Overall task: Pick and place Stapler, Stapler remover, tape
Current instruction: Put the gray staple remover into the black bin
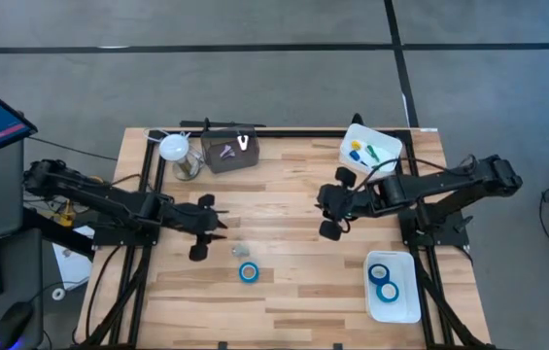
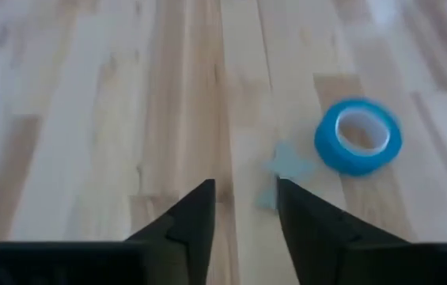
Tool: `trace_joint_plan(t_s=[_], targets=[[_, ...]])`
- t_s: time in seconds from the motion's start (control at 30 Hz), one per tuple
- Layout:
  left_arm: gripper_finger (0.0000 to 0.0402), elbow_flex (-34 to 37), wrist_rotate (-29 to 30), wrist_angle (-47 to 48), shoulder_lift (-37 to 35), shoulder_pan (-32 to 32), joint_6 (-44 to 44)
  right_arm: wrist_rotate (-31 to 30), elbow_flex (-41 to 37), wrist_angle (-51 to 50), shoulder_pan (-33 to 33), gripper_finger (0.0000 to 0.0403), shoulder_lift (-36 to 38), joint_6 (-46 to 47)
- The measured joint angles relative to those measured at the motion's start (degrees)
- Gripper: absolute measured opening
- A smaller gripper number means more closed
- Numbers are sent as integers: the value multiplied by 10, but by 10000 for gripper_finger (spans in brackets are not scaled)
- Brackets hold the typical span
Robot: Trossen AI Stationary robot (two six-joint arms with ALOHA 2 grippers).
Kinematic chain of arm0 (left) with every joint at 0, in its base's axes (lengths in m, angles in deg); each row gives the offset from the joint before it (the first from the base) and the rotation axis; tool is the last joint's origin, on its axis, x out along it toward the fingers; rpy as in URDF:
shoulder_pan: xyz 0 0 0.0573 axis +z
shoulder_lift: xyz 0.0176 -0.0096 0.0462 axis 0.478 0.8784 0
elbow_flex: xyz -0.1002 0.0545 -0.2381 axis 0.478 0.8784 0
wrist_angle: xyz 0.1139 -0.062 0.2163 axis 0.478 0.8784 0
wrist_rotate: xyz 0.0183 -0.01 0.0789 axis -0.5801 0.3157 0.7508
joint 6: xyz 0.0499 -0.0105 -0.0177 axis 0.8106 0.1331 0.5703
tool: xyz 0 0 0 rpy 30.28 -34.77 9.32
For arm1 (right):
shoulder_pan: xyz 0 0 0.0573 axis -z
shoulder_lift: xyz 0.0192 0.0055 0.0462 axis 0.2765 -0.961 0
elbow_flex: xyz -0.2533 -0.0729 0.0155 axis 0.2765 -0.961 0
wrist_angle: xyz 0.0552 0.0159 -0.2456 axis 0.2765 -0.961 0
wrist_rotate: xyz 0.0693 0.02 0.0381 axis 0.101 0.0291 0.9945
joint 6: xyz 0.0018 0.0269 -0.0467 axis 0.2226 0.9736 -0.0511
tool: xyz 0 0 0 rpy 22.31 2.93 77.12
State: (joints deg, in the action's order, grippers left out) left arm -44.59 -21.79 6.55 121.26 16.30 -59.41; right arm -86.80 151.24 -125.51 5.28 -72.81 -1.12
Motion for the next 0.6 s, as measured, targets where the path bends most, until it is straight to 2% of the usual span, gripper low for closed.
trace_joint_plan(t_s=[0.13,0.33,0.6], targets=[[145,0,-2,-16,67,-21,2,-2,0,-12,0,77,0,5],[147,0,-2,-103,162,-55,-1,-3,0,-14,4,75,0,6],[153,0,8,-130,209,-41,-31,-15,0,-21,4,75,0,7]])
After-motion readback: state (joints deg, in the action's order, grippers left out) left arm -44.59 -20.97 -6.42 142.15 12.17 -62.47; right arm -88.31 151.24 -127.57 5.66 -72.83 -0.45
